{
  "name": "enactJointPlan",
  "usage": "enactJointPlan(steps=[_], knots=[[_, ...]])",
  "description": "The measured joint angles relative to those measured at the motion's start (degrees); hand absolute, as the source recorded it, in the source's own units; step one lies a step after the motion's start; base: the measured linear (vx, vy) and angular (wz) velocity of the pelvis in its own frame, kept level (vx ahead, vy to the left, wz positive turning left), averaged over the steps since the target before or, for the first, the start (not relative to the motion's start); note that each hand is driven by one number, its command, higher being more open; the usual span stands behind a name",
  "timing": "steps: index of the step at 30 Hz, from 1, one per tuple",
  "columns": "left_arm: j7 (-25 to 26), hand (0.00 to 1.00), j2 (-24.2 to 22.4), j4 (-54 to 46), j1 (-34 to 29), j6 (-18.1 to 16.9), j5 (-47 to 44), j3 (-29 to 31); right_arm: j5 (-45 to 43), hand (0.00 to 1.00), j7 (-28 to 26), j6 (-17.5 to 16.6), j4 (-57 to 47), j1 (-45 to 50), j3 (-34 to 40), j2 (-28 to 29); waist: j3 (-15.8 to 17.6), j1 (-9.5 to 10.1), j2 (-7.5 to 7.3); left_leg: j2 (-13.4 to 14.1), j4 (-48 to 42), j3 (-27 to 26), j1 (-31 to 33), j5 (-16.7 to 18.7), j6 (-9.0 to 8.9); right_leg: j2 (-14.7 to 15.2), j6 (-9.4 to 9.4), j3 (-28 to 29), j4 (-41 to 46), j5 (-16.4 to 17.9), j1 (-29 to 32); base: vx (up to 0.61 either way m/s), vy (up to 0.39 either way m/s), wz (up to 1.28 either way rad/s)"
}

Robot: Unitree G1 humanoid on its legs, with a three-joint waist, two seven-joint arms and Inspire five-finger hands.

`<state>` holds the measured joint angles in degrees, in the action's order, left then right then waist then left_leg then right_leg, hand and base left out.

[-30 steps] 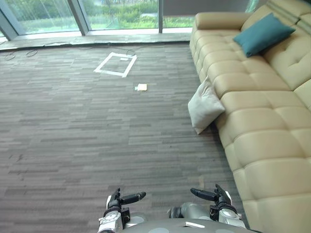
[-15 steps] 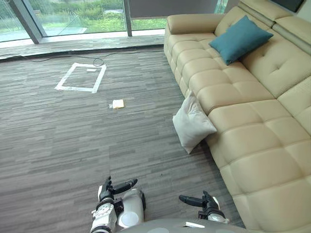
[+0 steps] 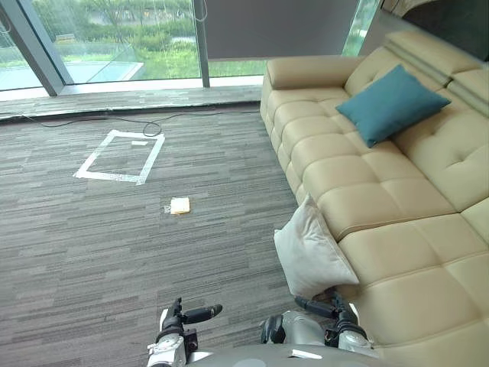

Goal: Pick up cushions and gather them together orderly.

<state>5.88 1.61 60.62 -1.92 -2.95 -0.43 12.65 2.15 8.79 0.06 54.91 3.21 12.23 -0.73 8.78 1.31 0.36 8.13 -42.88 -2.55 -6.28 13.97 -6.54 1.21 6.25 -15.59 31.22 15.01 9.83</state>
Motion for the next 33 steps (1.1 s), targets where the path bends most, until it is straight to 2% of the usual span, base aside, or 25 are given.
enactJointPlan(steps=[1,2,4,6,7,9,10,11,12,13,14,15,16,17,18,20,21,22,23,25,26,28,30,32,33], knots=[[0.05,1.0,-0.18,-0.32,-0.4,-0.04,-0.02,0.34,-0.01,1.0,0.15,0.21,0.1,0.19,-0.16,-0.1,0.15,0.14,0.05,1.26,-10.32,1.11,4.34,-0.12,-0.76,-1.71,0.35,0.61,-3.18,0.21,-3.75,0.61,-0.137,-0.38],[0.03,1.0,-0.17,-1.17,-0.36,-0.22,-0.02,0.68,-0.03,1.0,0.3,0.36,0.35,0.11,-1.09,0.11,0.36,0.21,-0.12,2.06,-16.26,0.5,7.38,0.48,-0.1,-2.76,0.53,1.96,-5.81,0.32,-7.59,0.51,-0.101,-0.48],[0.03,1.0,0.03,-2.75,-0.39,-0.28,-0.02,1.22,-0.06,1.0,0.23,0.43,1.1,-0.24,-3.21,0.68,0.37,1.23,-1.56,2.39,-16.98,-1.67,11.68,2.49,1.03,-3.45,0.54,5.75,-8.84,0.33,-11.63,0.36,-0.011,-0.86],[-0.04,1.0,-0.02,-3.49,-0.4,-0.58,0.0,1.31,-0.06,1.0,0.16,0.34,1.06,-0.43,-3.46,1.18,0.65,1.85,-2.26,2.1,-12.3,-1.85,14.97,4.75,2.25,-3.52,0.2,9.19,-9.74,0.51,-13.43,0.41,0.065,-1.19],[0.0,1.0,-0.17,-3.69,-0.02,-0.81,-0.04,1.33,-0.06,1.0,0.34,0.44,1.04,-0.85,-3.37,1.34,0.9,1.88,-2.09,1.25,-7.44,0.13,18.11,6.25,2.37,-3.36,-0.59,12.61,-10.76,0.96,-15.12,0.47,0.174,-1.29],[0.08,1.0,-0.2,-3.62,0.39,-0.87,-0.05,1.31,-0.07,1.0,0.62,0.52,1.05,-0.72,-3.35,1.33,0.93,2.01,-2.16,-0.53,-0.77,4.04,20.24,6.24,2.24,-2.67,-2.12,16.17,-10.84,1.95,-15.99,0.31,0.222,-1.13],[0.2,1.0,-0.18,-3.37,0.5,-1.33,-0.07,1.02,-0.06,1.0,0.74,0.53,0.99,-0.24,-3.39,1.19,0.91,2.02,-2.12,-2.95,4.88,10.12,20.96,5.88,1.88,-2.17,-3.58,19.06,-9.8,4.17,-15.99,0.28,0.323,-0.85],[0.21,1.0,-0.17,-3.36,0.5,-1.34,-0.08,1.02,-0.06,1.0,0.74,0.53,0.99,-0.22,-3.4,1.18,0.9,2.02,-2.12,-2.99,4.94,10.22,20.96,5.87,1.88,-2.17,-3.63,19.11,-9.75,4.23,-15.96,0.36,0.447,-1.23],[0.54,1.0,-0.49,-2.91,0.2,-1.78,-0.5,0.82,-0.04,1.0,0.95,0.56,0.85,0.53,-4.73,0.07,0.18,2.51,-1.35,-4.84,8.53,15.76,21.11,4.04,1.57,-2.19,-6.12,23.56,-4.48,8.95,-14.73,0.4,0.482,-1.17],[0.47,1.0,-0.09,-2.85,0.31,-1.65,-1.66,1.19,-0.04,1.0,1.12,0.71,1.36,0.96,-4.61,0.32,0.14,3.09,-1.33,-5.34,5.77,14.04,20.87,2.85,0.31,-1.67,-7.31,26.35,-1.64,11.32,-14.49,0.36,0.387,-1.4],[0.58,1.0,0.72,-2.64,0.32,-1.66,-1.58,1.1,-0.04,1.0,1.18,1.0,1.61,1.37,-4.62,0.77,-0.62,3.27,-3.1,-6.15,5.26,11.9,20.59,3.94,1.18,-0.35,-7.98,28.3,-0.37,11.74,-13.8,0.29,0.273,-0.79],[0.66,1.0,1.01,-2.47,0.32,-1.67,-1.58,1.09,-0.03,1.0,1.18,1.03,1.69,1.53,-4.63,1.01,-0.97,3.26,-3.72,-6.27,5.19,11.0,20.44,4.16,1.51,0.07,-8.13,28.92,-0.01,11.64,-13.44,0.28,0.24,-0.79],[0.95,1.0,1.79,-1.7,0.44,-1.83,-1.66,1.13,-0.01,1.0,0.97,1.09,1.81,2.08,-4.99,1.6,-1.89,3.25,-5.04,-6.63,4.97,8.03,20.21,4.93,2.65,1.37,-9.4,30.83,1.24,10.43,-12.03,0.3,0.302,-0.85],[1.16,1.0,1.9,-1.18,0.66,-1.74,-1.66,1.14,0.0,1.0,0.81,1.18,2.04,1.92,-4.99,1.58,-1.89,3.26,-5.08,-6.37,4.99,5.94,19.3,5.4,3.52,1.94,-9.85,31.34,1.73,8.63,-11.4,0.27,0.296,-0.93],[1.24,1.0,1.91,-0.93,0.67,-1.63,-1.68,1.18,0.01,1.0,0.69,1.23,2.09,1.82,-5.0,1.5,-1.88,3.3,-5.05,-6.16,5.64,4.7,18.38,5.59,3.87,2.42,-10.27,30.88,2.01,7.51,-11.09,0.21,0.261,-0.85],[1.52,1.0,1.87,-0.67,0.55,-1.5,-1.76,1.26,0.03,1.0,0.49,1.21,2.15,1.43,-5.02,1.23,-1.65,3.47,-4.58,-5.09,8.88,1.18,14.45,5.96,4.8,4.37,-10.74,25.15,3.48,4.04,-10.41,0.18,0.217,-0.91],[1.65,1.0,1.81,-0.33,0.25,-1.49,-1.7,1.24,0.06,1.0,0.51,1.07,2.11,0.98,-5.03,1.07,-1.68,3.59,-3.68,-3.71,11.83,-1.36,11.04,5.96,5.21,6.6,-10.17,16.29,3.63,3.44,-10.06,0.16,0.169,-0.83],[1.65,1.0,1.8,-0.17,0.2,-1.48,-1.7,1.24,0.07,1.0,0.51,1.04,2.08,0.89,-5.04,1.07,-1.77,3.58,-3.53,-3.42,12.25,-1.75,10.54,5.96,5.22,6.79,-9.94,14.59,3.44,3.63,-10.02,0.13,0.108,-1.11],[1.62,1.0,1.64,0.64,0.02,-1.44,-1.65,1.17,0.1,1.0,0.52,0.81,1.86,0.5,-5.43,1.22,-2.24,3.5,-2.58,-1.98,15.09,-3.98,7.97,5.94,5.25,6.94,-9.09,6.85,1.36,4.09,-9.96,0.1,0.037,-0.88],[1.47,1.0,1.33,1.26,0.04,-1.43,-1.68,1.01,0.14,1.0,0.54,0.43,1.75,0.18,-5.54,1.98,-2.51,3.51,-2.24,-1.4,17.85,-7.23,5.53,5.8,5.03,6.61,-8.87,-0.03,-4.78,2.67,-9.97,0.08,-0.06,-0.91],[1.33,1.0,1.31,1.46,0.12,-1.43,-1.68,0.94,0.15,1.0,0.54,0.35,1.79,0.09,-5.51,2.27,-2.56,3.51,-2.35,-1.69,18.65,-8.58,4.73,5.72,4.87,6.69,-8.71,-1.96,-6.82,1.62,-9.88,0.1,-0.109,-0.89],[1.01,1.0,0.78,2.99,-0.05,-1.29,-1.52,-1.97,0.15,1.0,0.55,-0.03,2.11,-0.45,-4.3,1.31,-3.66,2.6,-0.05,-1.51,24.77,-11.48,1.5,2.82,4.13,5.43,-8.15,-1.87,-11.25,-0.55,-11.01,0.14,-0.108,-0.8],[0.65,1.0,0.09,3.23,-0.15,-1.29,-1.38,-3.22,0.16,1.0,0.59,-0.18,3.32,-0.59,-4.29,-0.01,-4.16,2.2,0.96,-1.61,28.38,-12.59,-0.84,0.83,3.32,4.47,-7.69,-0.9,-12.95,-1.5,-11.74,0.17,-0.104,-0.37],[0.02,1.0,0.23,3.27,-0.35,-1.3,-1.16,-3.28,0.16,1.0,0.61,-0.23,4.74,-0.67,-4.14,-0.54,-3.92,1.67,0.55,-1.24,27.44,-12.42,-2.18,-0.14,2.62,4.21,-7.69,-0.86,-12.96,-1.49,-13.52,0.16,-0.122,-0.07],[-0.13,1.0,0.2,2.94,-0.36,-1.32,-1.17,-3.12,0.15,1.0,0.63,-0.22,5.02,-0.11,-3.47,-0.86,-3.46,1.6,0.08,-0.54,23.72,-12.35,-1.84,-0.31,2.33,4.13,-7.68,-0.95,-12.96,-1.5,-14.78,0.08,-0.081,0.02]])
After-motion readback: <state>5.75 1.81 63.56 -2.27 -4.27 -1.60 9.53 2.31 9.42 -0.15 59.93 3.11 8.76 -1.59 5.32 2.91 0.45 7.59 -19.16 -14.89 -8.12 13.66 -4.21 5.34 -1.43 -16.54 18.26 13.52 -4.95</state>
